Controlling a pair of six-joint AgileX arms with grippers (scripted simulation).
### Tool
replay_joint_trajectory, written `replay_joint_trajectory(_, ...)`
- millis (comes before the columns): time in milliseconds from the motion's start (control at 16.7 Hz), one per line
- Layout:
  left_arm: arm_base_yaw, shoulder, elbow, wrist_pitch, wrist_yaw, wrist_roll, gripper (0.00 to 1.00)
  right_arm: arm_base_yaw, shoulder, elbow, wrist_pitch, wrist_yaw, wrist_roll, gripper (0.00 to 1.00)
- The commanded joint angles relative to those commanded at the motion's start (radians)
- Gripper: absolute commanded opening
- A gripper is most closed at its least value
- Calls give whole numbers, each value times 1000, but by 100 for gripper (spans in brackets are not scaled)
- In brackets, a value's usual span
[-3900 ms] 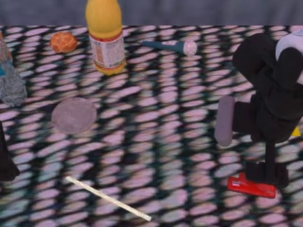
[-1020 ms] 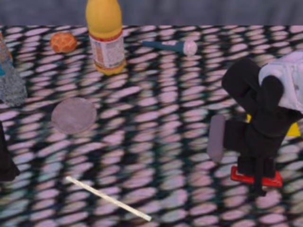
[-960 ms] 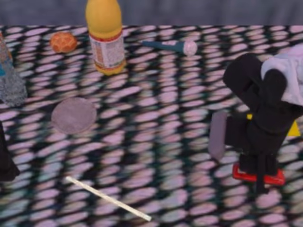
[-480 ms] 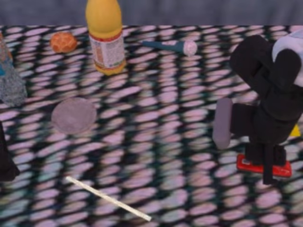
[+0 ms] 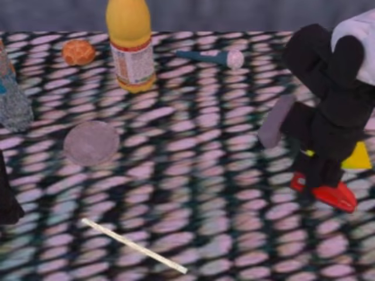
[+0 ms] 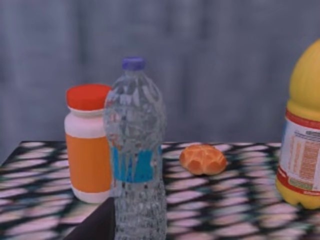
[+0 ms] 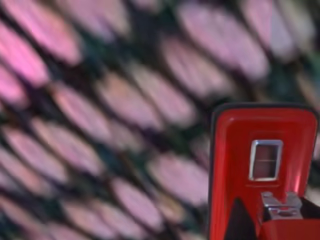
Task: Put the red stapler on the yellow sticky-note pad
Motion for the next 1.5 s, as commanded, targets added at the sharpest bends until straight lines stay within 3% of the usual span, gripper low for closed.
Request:
replay_joint_trajectory(240, 0, 0, 0, 0, 0, 0, 100, -67, 88, 119, -56, 1, 370, 0)
replay_joint_trajectory(780, 0, 0, 0, 0, 0, 0, 100, -265, 278, 381, -181, 7, 1478, 0)
replay_joint_trajectory(960, 0, 0, 0, 0, 0, 0, 100, -328, 311, 450, -201, 9, 1790, 0)
replay_joint_trajectory(1260, 0, 0, 0, 0, 0, 0, 100, -404, 325, 528, -206, 6, 2108, 0)
replay_joint_trajectory(1500, 0, 0, 0, 0, 0, 0, 100, -421, 320, 542, -202, 5, 2172, 0)
